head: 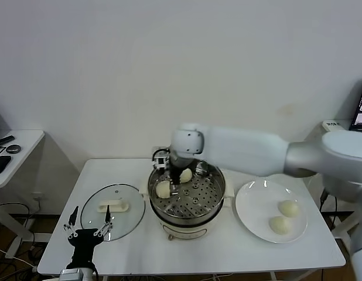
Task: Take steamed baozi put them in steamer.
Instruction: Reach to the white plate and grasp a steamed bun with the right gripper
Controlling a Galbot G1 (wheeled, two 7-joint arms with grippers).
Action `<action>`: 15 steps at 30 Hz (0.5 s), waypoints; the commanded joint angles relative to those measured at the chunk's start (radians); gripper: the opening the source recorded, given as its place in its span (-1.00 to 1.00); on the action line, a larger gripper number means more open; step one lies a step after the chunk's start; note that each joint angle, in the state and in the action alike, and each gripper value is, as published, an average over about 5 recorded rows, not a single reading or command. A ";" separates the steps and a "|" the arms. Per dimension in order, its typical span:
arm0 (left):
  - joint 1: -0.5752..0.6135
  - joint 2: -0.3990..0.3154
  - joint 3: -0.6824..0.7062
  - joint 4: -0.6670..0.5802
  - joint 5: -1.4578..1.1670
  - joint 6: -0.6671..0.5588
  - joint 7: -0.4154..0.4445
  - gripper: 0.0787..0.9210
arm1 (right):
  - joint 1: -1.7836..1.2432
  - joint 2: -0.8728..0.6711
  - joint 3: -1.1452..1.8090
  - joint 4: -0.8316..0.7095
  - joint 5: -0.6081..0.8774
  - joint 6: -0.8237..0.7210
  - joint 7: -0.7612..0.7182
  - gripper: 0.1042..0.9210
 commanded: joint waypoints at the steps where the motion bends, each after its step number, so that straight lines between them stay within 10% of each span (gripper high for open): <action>1: -0.002 0.003 0.001 0.001 0.000 0.002 0.001 0.77 | 0.184 -0.350 -0.014 0.218 -0.114 0.154 -0.262 0.76; 15: -0.011 0.010 0.026 0.028 0.011 0.000 0.008 0.77 | 0.047 -0.879 0.014 0.332 -0.487 0.506 -0.383 0.76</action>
